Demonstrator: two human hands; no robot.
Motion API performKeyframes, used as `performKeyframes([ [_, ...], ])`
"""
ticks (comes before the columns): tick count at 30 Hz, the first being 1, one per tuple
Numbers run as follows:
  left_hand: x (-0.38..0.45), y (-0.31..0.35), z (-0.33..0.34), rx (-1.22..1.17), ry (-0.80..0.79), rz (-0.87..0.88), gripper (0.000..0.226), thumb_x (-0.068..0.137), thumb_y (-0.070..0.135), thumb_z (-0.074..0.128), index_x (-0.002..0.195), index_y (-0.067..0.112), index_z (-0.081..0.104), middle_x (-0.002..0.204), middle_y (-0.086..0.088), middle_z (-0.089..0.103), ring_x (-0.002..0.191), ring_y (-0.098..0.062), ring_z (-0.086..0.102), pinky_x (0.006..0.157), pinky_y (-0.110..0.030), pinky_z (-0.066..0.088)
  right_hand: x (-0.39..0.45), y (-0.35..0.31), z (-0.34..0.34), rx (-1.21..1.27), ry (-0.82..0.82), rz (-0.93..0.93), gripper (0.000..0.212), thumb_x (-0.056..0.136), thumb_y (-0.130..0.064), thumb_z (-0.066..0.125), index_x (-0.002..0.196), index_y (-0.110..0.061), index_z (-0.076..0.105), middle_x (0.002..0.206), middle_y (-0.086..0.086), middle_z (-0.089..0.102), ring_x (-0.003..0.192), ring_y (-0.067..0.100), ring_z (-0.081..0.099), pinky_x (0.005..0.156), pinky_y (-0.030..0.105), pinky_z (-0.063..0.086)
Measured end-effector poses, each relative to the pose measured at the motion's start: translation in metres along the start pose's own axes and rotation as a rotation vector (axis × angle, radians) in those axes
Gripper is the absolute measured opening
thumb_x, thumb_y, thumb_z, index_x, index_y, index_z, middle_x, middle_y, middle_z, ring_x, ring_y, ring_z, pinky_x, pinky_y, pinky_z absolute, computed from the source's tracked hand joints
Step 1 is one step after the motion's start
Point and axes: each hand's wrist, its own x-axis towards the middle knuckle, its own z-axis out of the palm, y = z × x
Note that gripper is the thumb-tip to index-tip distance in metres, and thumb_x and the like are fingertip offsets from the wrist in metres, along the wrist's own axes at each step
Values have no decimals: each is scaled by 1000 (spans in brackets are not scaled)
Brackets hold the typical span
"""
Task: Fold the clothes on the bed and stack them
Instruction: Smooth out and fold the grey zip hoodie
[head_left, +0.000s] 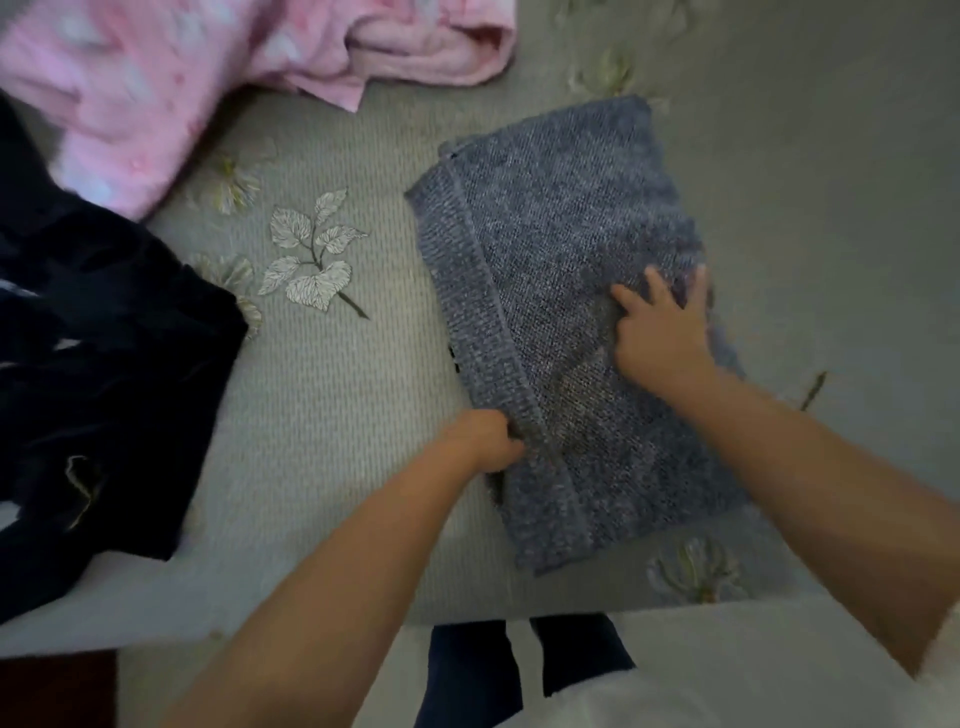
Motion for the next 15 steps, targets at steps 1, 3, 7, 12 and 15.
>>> performKeyframes([
  [1,0,-5,-3,5,110,-26,37,94,23,41,120,0,52,125,-19,53,112,-31,51,89,-35,41,-11,-15,7,159,56,63,39,97,-30,34,131,-17,48,155,3,11,143,28,1,106,63,-9],
  [3,-2,-20,-12,-12,330,-97,28,90,13,41,111,2,55,116,-17,57,106,-31,53,82,-35,44,-41,-54,30,401,187,89,48,95,-28,39,137,-7,37,153,14,16,142,31,9,109,60,1],
  [7,2,-57,-29,157,527,-23,47,83,-2,44,128,6,46,132,-12,46,121,-28,41,90,-37,39,-85,-128,67,597,170,11,86,79,-50,62,143,-9,23,150,22,17,136,45,19,98,72,11],
  [12,17,-69,-42,413,560,171,62,84,-2,42,143,7,25,150,-10,23,139,-25,18,109,-38,20,-57,-165,87,674,24,192,113,77,-65,51,122,-16,-41,125,12,-50,135,39,-25,85,65,-28],
  [15,27,-62,-46,490,547,198,72,85,0,44,147,13,10,155,-6,3,143,-23,-1,114,-37,7,-57,-156,93,664,26,147,108,83,-53,53,120,-19,-44,123,12,-52,126,38,-37,84,64,-28],
])
